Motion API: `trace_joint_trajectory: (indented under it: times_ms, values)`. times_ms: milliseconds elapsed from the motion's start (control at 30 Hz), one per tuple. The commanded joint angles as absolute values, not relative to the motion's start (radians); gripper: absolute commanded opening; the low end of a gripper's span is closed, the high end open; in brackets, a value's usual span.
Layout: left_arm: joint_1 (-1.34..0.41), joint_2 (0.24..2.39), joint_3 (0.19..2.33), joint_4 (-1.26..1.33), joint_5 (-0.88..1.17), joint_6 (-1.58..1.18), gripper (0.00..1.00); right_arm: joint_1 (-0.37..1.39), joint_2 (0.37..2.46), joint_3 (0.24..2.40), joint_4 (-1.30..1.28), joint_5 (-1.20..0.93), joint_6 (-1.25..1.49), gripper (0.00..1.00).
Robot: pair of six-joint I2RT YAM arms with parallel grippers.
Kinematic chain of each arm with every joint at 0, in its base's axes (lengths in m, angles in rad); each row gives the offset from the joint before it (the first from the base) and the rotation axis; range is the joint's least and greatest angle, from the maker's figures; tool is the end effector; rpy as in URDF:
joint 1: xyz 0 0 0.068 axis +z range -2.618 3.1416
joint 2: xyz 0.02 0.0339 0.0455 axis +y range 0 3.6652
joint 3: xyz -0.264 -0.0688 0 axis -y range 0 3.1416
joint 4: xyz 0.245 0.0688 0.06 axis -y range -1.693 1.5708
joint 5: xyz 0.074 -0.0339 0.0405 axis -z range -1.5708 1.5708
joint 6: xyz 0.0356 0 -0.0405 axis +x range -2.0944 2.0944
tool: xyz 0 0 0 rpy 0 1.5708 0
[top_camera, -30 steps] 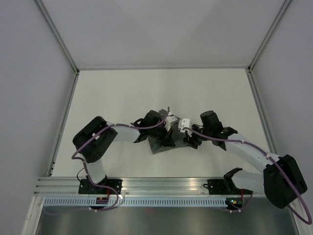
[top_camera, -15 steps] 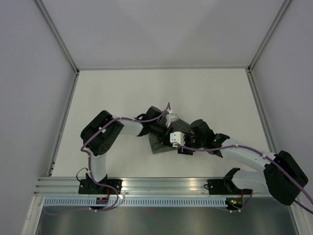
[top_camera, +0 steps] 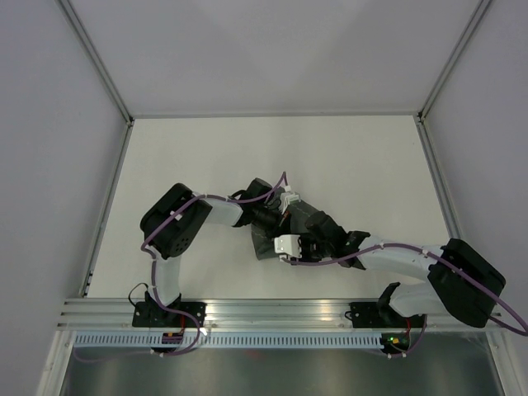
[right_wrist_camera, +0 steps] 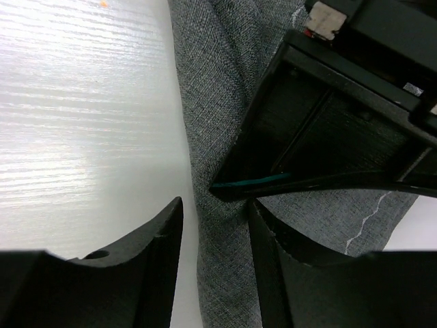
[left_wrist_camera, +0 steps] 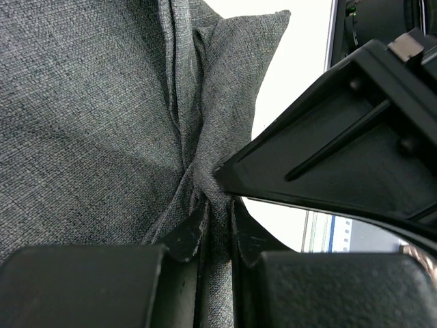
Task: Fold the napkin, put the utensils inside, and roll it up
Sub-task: Roll the napkin with the utensil
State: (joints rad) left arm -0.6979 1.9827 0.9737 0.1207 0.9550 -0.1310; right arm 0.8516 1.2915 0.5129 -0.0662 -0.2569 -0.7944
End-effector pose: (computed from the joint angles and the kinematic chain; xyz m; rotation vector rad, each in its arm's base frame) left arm 0.2622 -0.2579 0.1067 1.1299 2.2512 -1.5277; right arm 0.1485 0.1833 0.1568 -1.8422 1.5478 0.3364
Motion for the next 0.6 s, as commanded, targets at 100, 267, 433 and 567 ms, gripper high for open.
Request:
trace_joint_trajectory:
  times_ms: [100, 267, 433, 567]
  values:
    - [-0.696, 2.051, 0.937, -0.043, 0.868, -0.107, 0.02, 0.874, 1.356, 0.531, -0.044, -0.19, -0.805, 0.48]
    - [-0.69, 2.056, 0.943, -0.048, 0.865, -0.109, 0.02, 0.877, 1.373, 0.529, -0.06, -0.18, -0.815, 0.41]
    - [-0.678, 2.046, 0.946, -0.048, 0.854, -0.12, 0.08, 0.879, 1.396, 0.525, -0.083, -0.163, -0.833, 0.3]
    - [-0.664, 2.008, 0.945, -0.035, 0.821, -0.147, 0.11, 0.877, 1.397, 0.522, -0.097, -0.164, -0.836, 0.17]
